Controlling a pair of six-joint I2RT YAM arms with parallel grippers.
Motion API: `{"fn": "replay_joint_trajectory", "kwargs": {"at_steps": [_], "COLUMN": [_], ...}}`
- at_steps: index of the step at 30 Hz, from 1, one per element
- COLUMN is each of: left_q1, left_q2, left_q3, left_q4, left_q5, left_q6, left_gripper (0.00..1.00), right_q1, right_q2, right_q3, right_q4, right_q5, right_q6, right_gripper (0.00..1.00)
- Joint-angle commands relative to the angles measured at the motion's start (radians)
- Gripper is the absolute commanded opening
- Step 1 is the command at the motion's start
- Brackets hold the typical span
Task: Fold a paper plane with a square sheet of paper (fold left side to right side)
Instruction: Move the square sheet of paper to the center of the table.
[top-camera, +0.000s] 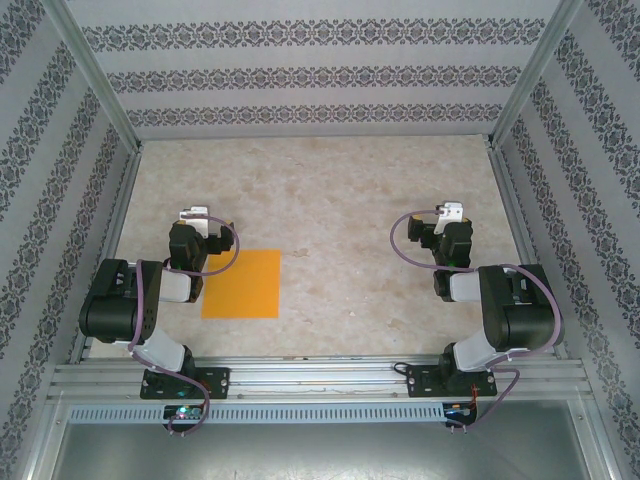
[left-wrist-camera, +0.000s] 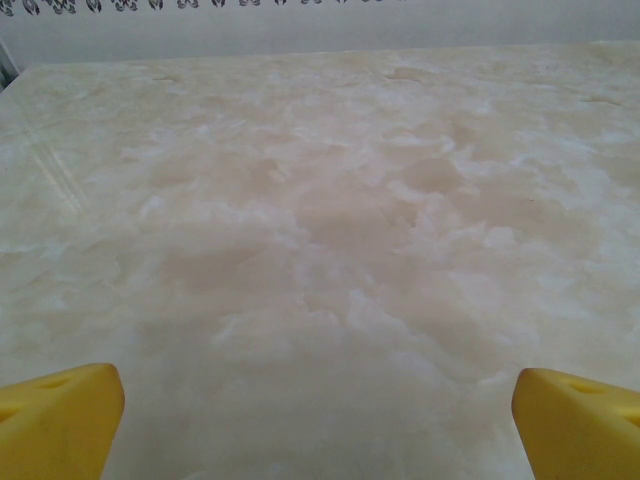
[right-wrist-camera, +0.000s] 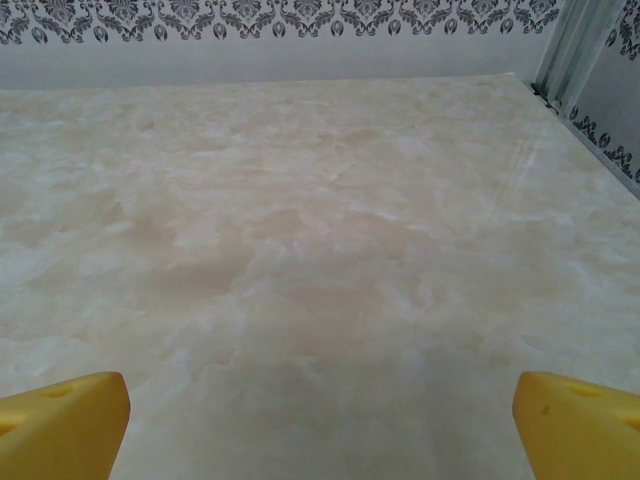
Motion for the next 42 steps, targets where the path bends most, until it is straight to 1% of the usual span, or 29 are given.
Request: {"fn": "replay_joint_trajectory", "kwargs": {"at_steps": [1, 9, 11, 13, 14, 16, 18, 22, 23, 25, 27, 28, 31, 34, 36, 39, 42], "left_q1": [0.011, 0.011, 0.011, 0.011, 0.011, 0.011, 0.011, 0.011, 0.011, 0.011, 0.011, 0.011, 0.01, 0.003, -0.019, -0.082, -0.16], "left_q2": [-0.002, -0.004, -0.023, -0.074, -0.115, -0.205, -0.294, -0.424, -0.452, -0.496, -0.526, -0.531, -0.53, -0.514, -0.504, -0.489, -0.464], "left_q3": [0.014, 0.007, -0.013, -0.029, -0.025, 0.013, 0.074, 0.186, 0.209, 0.245, 0.281, 0.295, 0.335, 0.351, 0.35, 0.329, 0.299], "left_q4": [-0.01, 0.003, 0.032, 0.016, -0.035, -0.201, -0.412, -0.774, -0.856, -0.985, -1.11, -1.159, -1.298, -1.389, -1.444, -1.49, -1.496], "left_q5": [0.005, 0.001, -0.016, -0.049, -0.079, -0.116, -0.137, -0.131, -0.119, -0.075, 0.007, 0.041, 0.19, 0.355, 0.428, 0.476, 0.481], "left_q6": [-0.013, -0.016, -0.023, -0.034, -0.046, -0.068, -0.112, -0.246, -0.293, -0.384, -0.451, -0.482, -0.531, -0.564, -0.584, -0.613, -0.642], "left_gripper": [1.0, 1.0, 1.0, 1.0, 1.0, 1.0, 1.0, 1.0, 1.0, 1.0, 1.0, 1.0, 1.0, 0.93, 0.89, 0.83, 0.77], "right_q1": [0.013, 0.013, 0.013, 0.013, 0.013, 0.011, 0.01, 0.004, 0.002, -0.001, -0.002, -0.002, -0.002, 0.008, 0.027, 0.068, 0.104], "right_q2": [0.0, -0.007, -0.035, -0.088, -0.126, -0.202, -0.285, -0.43, -0.465, -0.515, -0.557, -0.57, -0.59, -0.57, -0.536, -0.484, -0.439], "right_q3": [0.012, 0.007, 0.007, 0.008, 0.011, 0.016, 0.026, 0.078, 0.101, 0.129, 0.148, 0.152, 0.148, 0.142, 0.153, 0.185, 0.209], "right_q4": [0.028, 0.032, 0.013, -0.04, -0.081, -0.163, -0.274, -0.548, -0.64, -0.762, -0.852, -0.88, -0.916, -0.908, -0.91, -0.942, -0.96], "right_q5": [0.016, 0.018, 0.022, 0.02, 0.023, 0.027, 0.028, -0.008, -0.028, -0.081, -0.152, -0.182, -0.302, -0.4, -0.447, -0.448, -0.421], "right_q6": [0.0, 0.001, 0.004, 0.002, 0.004, 0.014, 0.042, 0.137, 0.176, 0.235, 0.303, 0.337, 0.457, 0.554, 0.574, 0.556, 0.535], "right_gripper": [0.98, 0.98, 0.98, 0.98, 0.98, 0.98, 0.98, 0.98, 0.98, 0.98, 0.98, 0.98, 0.98, 0.98, 0.98, 0.98, 0.98]}}
